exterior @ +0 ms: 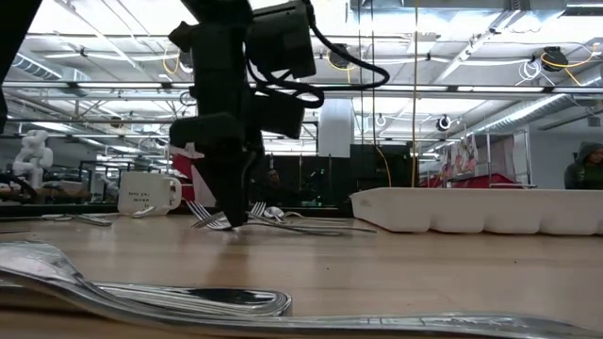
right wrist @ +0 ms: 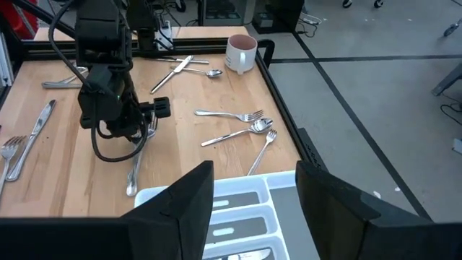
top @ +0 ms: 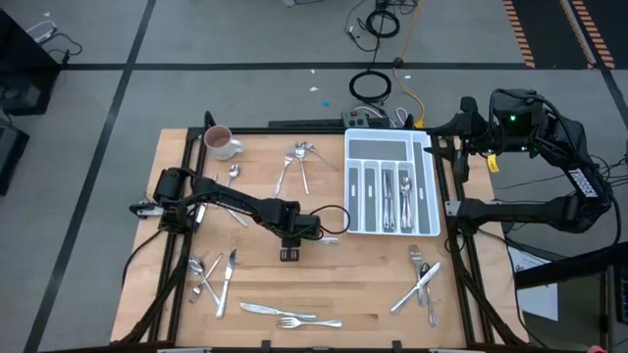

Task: Sort silverware
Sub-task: Put the silver fork into the silverware tray

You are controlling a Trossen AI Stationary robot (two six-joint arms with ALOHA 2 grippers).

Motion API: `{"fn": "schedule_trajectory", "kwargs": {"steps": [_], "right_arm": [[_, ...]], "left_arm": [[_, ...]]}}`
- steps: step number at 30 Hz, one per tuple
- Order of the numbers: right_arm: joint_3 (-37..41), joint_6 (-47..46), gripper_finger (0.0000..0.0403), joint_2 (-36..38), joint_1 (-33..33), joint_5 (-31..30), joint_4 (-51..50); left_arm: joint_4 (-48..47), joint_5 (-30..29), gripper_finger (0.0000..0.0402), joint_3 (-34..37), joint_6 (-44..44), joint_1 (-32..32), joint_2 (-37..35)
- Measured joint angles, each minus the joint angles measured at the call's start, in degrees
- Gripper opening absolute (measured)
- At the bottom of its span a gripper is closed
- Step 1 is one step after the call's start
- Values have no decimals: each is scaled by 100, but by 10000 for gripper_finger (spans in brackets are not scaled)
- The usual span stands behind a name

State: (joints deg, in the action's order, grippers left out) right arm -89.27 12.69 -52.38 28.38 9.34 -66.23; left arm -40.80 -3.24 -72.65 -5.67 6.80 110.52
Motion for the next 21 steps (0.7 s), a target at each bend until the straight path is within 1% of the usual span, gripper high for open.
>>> {"fn": "schedule_trajectory", "kwargs": {"steps": [3, 6, 13, 15, 18, 21], "right_arm": [[2, 0, 187, 0, 2, 0, 2], [1, 0, 187, 0, 2, -2, 1], [1, 0, 187, 0, 2, -2, -1], [2, 8, 187, 0, 2, -2, 0], [2, 85, 187, -3, 1, -2, 16], [60, -14, 187, -36, 2, -3, 182]], "left_arm": [[-45, 0, 118, -146, -2, 8, 0], [-313, 1, 118, -344, -2, 10, 1], [-985, -75, 118, -1074, 0, 10, 0], [-1278, -323, 118, -1329, 27, 10, 0], [-1722, -859, 118, -1725, 292, 10, 0], [-1842, -1335, 118, -2058, 601, -56, -4]]}}
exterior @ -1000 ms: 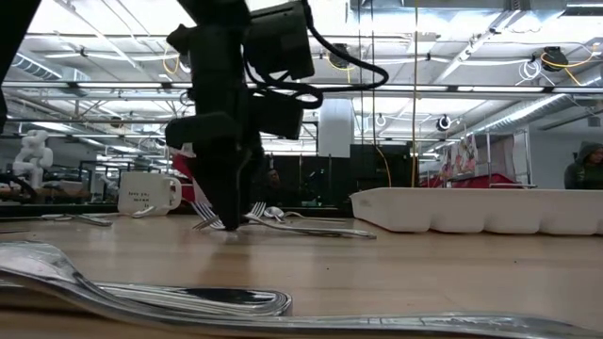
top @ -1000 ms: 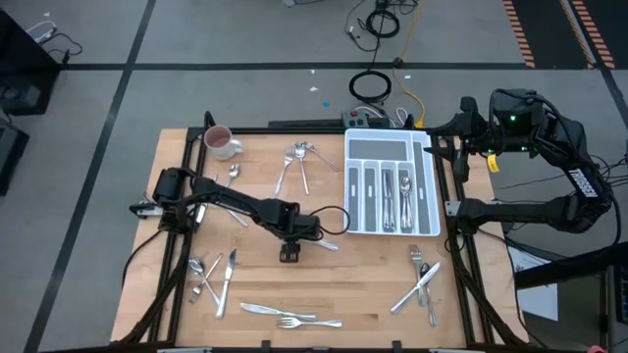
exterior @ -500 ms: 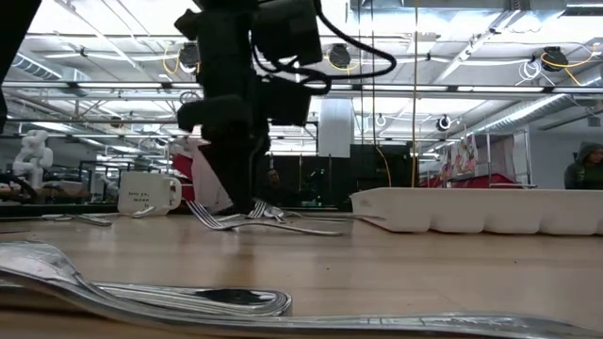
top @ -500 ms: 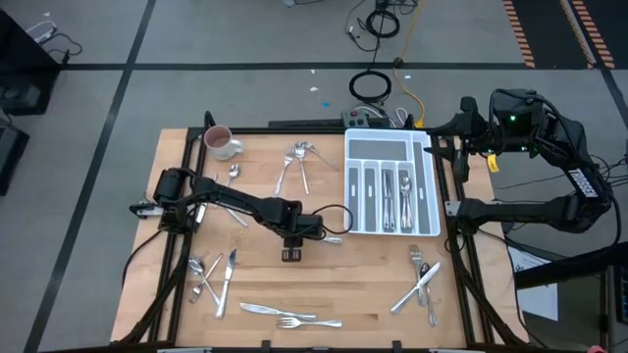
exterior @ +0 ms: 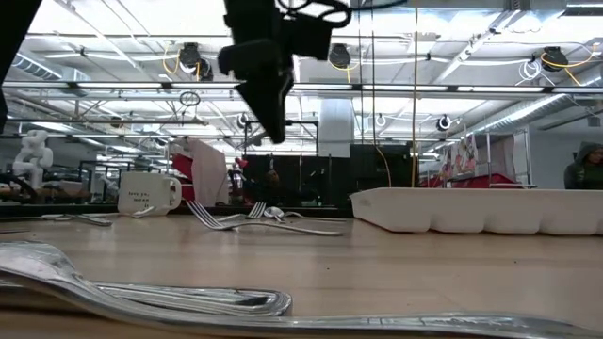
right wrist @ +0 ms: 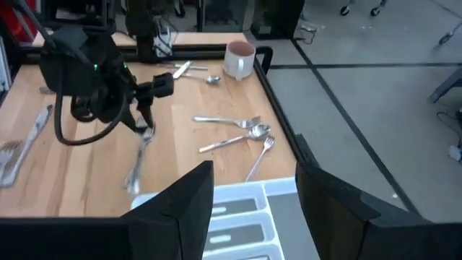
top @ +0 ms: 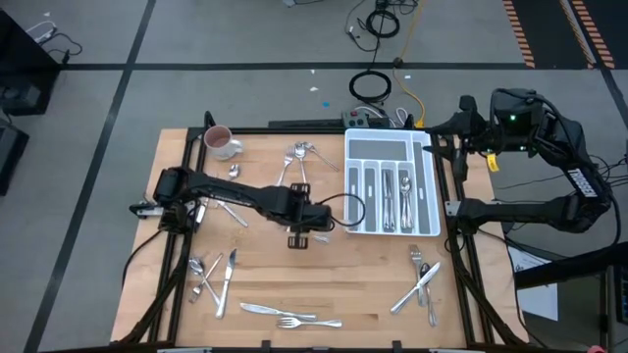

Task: Sort silverware
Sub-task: Put the silver fork into the silverware tray

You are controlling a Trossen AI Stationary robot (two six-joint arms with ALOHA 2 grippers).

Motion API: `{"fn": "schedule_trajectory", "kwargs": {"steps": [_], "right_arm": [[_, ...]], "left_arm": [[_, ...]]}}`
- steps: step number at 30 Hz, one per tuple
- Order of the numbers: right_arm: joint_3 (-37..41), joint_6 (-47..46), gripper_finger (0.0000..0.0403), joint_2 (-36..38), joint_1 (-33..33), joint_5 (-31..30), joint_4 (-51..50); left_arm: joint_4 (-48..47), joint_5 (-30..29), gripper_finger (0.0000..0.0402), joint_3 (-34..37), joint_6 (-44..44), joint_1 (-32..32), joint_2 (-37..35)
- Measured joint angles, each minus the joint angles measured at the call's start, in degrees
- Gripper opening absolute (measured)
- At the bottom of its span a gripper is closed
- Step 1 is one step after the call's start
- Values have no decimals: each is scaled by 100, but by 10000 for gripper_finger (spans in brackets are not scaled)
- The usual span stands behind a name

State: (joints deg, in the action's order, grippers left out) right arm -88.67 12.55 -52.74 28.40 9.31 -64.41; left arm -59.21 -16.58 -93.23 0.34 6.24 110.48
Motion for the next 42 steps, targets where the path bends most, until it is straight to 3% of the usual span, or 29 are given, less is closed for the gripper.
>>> {"fn": "schedule_trajectory", "kwargs": {"steps": [5, 12, 19, 24, 27, 31, 34, 38, 42], "right_arm": [[266, -354, 187, -55, -1, -3, -161], [1481, -1134, 187, 68, -1, 43, 573], [2836, -2807, 187, 86, 0, 418, 3281], [3314, -3912, 187, 76, 1, 666, 5671], [3347, -3802, 187, 87, -2, 764, 6689], [3344, -2758, 187, 111, -1, 763, 7225], [3346, -2421, 187, 78, 31, 758, 7291], [3347, -2388, 187, 18, 55, 733, 7433], [3347, -2384, 187, -20, 52, 733, 7782]], "left_arm": [[-68, -832, 118, -500, 150, -195, 0], [-138, -3623, 118, -1274, 193, -301, 0], [632, -6058, 118, -1444, 944, -286, -7], [2199, -6973, 118, -1444, 572, -324, -7], [2899, -7006, 118, -1442, 461, -352, -64], [3922, -6293, 118, -1444, 521, -415, -88], [5096, -5666, 118, -1436, 1239, -411, -74], [6663, -4277, 118, -1436, 2090, -413, -81], [7483, -4059, 118, -1438, 2801, -453, -81]]}}
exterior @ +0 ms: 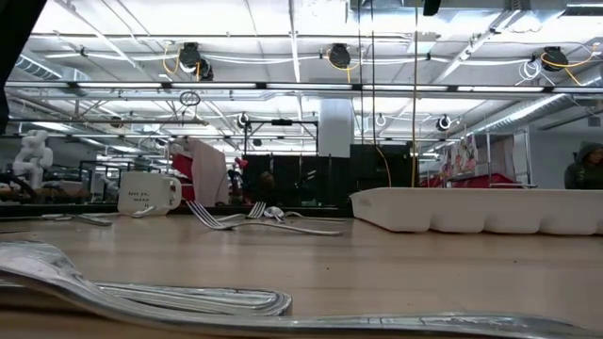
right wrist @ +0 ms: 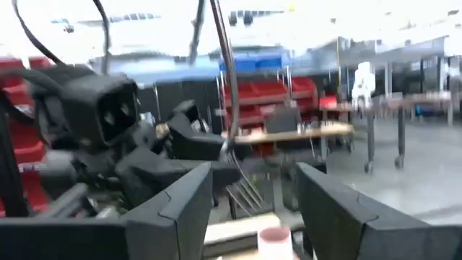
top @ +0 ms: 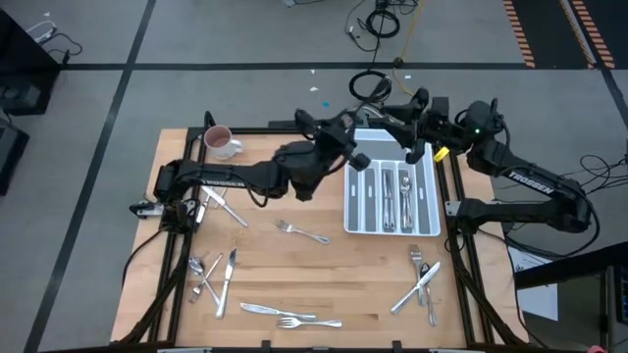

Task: Sort silverware
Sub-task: Put the silver fork into the silverware tray

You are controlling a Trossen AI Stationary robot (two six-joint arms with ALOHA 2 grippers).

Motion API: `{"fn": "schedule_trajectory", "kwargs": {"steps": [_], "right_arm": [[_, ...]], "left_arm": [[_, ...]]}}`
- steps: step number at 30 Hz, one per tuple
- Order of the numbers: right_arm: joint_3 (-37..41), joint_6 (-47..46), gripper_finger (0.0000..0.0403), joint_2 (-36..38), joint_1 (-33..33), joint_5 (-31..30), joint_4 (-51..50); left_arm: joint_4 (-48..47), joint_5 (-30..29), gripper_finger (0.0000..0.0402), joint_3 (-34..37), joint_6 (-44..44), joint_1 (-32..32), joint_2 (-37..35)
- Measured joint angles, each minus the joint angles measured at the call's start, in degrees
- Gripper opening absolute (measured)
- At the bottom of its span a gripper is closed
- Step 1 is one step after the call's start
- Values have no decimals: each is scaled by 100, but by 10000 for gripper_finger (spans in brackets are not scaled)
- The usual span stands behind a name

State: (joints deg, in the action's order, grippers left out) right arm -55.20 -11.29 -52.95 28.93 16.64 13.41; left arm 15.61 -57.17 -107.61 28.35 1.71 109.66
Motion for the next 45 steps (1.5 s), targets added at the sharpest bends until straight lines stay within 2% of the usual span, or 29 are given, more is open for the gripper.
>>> {"fn": "schedule_trajectory", "kwargs": {"steps": [2, 7, 19, 22, 26, 27, 39, 41, 45], "right_arm": [[0, 0, 187, 8, 0, 0, 370], [-36, -6, 187, -40, 2, -2, 945], [-719, -65, 184, -649, 0, 175, 569], [-734, -180, 149, -693, -2, 166, 537], [-739, -153, 37, -668, -2, 148, 534], [-739, -81, 21, -665, 1, 91, 519], [-752, 189, 1, -618, 84, 39, 216], [-752, 376, 1, -581, 150, 23, 95], [-858, 451, 1, -569, 348, 145, -83]], "left_arm": [[63, 48, 118, 0, 73, -55, -2], [198, 667, 118, -2, -90, -156, 115], [366, 758, 118, 2, 80, -170, 448], [443, 706, 118, 2, 306, -170, 448], [511, 596, 118, 2, 391, -173, 446], [516, 563, 118, 2, 381, -175, 446], [576, 553, 120, 4, 411, -223, 446], [377, 555, 150, 4, 370, -238, 446], [-42, 505, 255, 0, 156, -249, 446]]}}
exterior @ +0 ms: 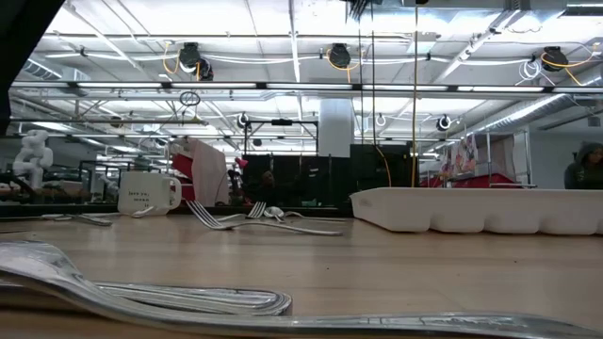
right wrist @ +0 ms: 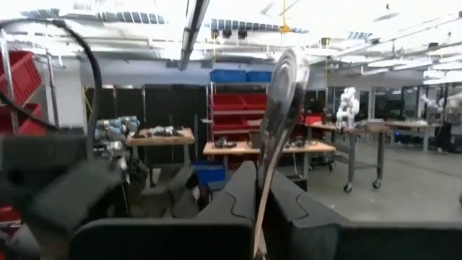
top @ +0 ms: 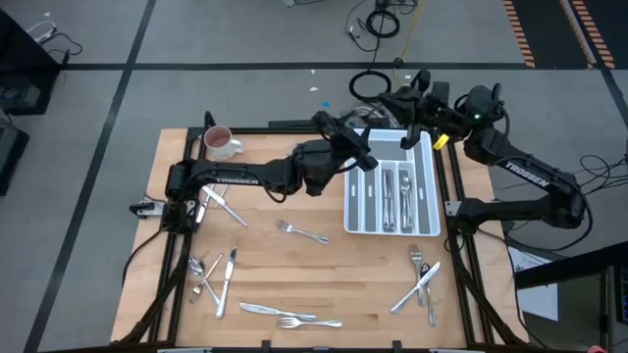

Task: Sort silverware
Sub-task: Put the silver fork into the silverware tray

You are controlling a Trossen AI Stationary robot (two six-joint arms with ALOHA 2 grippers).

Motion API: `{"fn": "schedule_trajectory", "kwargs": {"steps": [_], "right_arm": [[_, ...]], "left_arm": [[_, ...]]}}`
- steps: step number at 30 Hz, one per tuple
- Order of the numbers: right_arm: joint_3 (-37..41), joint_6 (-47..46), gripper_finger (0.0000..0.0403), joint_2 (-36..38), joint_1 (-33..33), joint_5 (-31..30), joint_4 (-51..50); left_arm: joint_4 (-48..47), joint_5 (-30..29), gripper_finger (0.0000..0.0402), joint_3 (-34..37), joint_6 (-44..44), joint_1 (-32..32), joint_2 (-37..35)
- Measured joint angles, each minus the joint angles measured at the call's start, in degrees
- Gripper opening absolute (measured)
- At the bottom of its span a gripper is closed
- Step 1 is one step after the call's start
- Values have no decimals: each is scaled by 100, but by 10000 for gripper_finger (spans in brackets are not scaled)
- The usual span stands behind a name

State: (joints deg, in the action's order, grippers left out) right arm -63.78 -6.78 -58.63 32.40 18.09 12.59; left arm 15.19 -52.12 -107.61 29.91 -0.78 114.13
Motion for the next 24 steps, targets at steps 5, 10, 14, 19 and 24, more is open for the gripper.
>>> {"fn": "schedule_trajectory", "kwargs": {"steps": [5, 10, 14, 19, 24], "right_arm": [[-248, -174, 1, 17, 63, 403, 31], [-508, 731, 1, 29, 66, 136, -769], [-680, 2592, 1, 16, 95, -832, -2367], [-600, 5074, 1, 18, 87, -1900, -3695], [-1, 6052, 1, 17, -106, -2076, -3760]], "left_arm": [[-681, -55, 339, 0, -706, -18, -4], [-1407, -128, 360, 0, -1292, -43, -6], [-2164, -45, 355, 0, -1829, 14, -86], [-3293, -11, 340, -8, -2466, 70, -317], [-3912, -111, 322, -2, -2658, 65, -551]]}}
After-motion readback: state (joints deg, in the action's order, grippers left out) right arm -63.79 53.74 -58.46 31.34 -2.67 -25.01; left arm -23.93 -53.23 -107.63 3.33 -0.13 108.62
